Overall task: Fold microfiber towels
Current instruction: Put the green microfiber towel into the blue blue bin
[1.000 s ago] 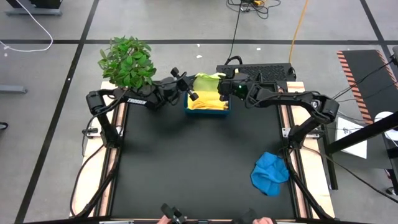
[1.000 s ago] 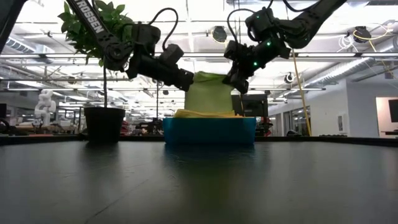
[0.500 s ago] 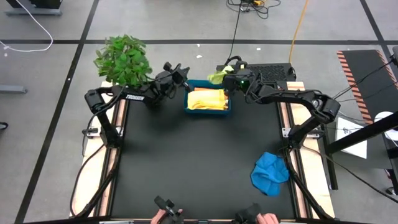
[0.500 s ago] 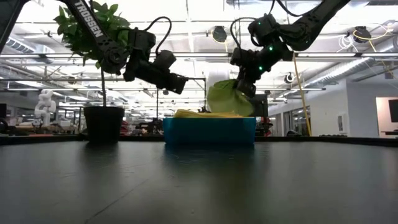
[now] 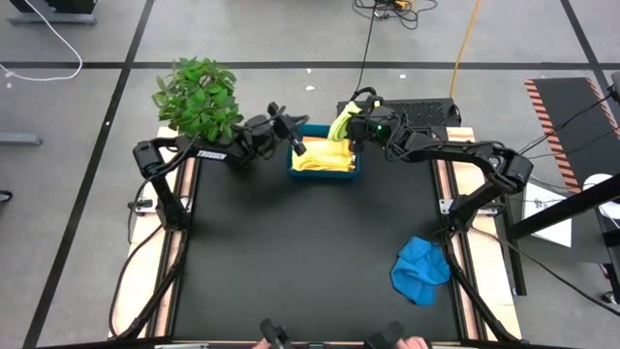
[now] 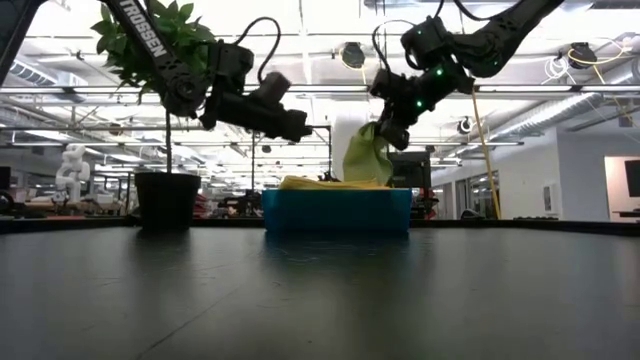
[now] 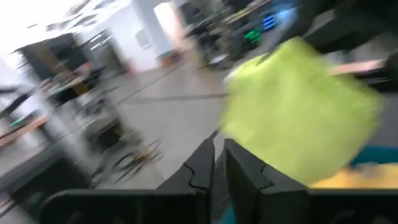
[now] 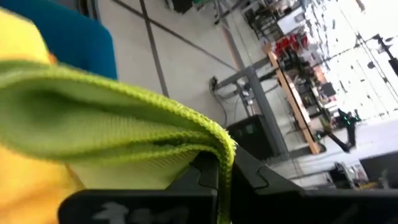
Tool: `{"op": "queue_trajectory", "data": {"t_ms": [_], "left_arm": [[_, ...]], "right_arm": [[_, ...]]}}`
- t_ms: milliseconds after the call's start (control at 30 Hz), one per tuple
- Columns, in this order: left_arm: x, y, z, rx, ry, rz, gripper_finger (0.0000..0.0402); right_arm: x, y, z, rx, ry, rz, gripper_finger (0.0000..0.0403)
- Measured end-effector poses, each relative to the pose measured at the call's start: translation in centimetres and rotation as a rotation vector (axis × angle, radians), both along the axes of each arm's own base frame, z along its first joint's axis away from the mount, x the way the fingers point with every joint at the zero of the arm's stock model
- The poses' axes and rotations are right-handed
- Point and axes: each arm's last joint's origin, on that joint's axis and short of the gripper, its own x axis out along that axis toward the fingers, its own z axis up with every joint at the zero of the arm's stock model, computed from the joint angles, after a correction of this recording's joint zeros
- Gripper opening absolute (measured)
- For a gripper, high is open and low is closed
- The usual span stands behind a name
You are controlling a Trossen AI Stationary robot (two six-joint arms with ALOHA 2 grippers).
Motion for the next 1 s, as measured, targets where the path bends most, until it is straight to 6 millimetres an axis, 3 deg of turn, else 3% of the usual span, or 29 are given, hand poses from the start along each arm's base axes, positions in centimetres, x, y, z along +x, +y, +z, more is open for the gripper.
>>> {"op": "queue_trajectory", "data": {"t_ms": [133,267,400,533,700,867,1000], "left_arm": [[1.2,-2.1,0.5,0.020,-0.027,-0.135,0.0074],[2.8,-5.7,0.9,0.048,-0.028,-0.223,0.0129],[4.0,-8.9,0.7,0.055,-0.008,-0.212,0.0182],[4.4,-10.8,0.4,0.084,0.047,-0.099,0.0216],[5.0,-11.5,0.8,0.083,0.110,0.023,0.0229],[6.6,-11.9,2.8,0.067,0.179,0.035,0.0230],[7.9,-11.8,3.0,0.063,0.208,0.046,0.0230]], "right_arm": [[0.3,0.6,0.3,0.004,-0.021,0.018,0.0000],[0.4,0.9,0.5,0.001,-0.029,0.022,0.0000],[0.4,0.9,0.5,0.015,-0.048,0.016,0.0000],[0.4,0.9,0.5,0.018,-0.053,0.014,0.0000],[0.5,1.0,0.5,0.027,-0.067,0.015,0.0000],[0.5,1.1,0.5,0.027,-0.067,0.019,0.0000],[0.5,1.1,0.6,0.030,-0.070,0.019,0.0000]]}}
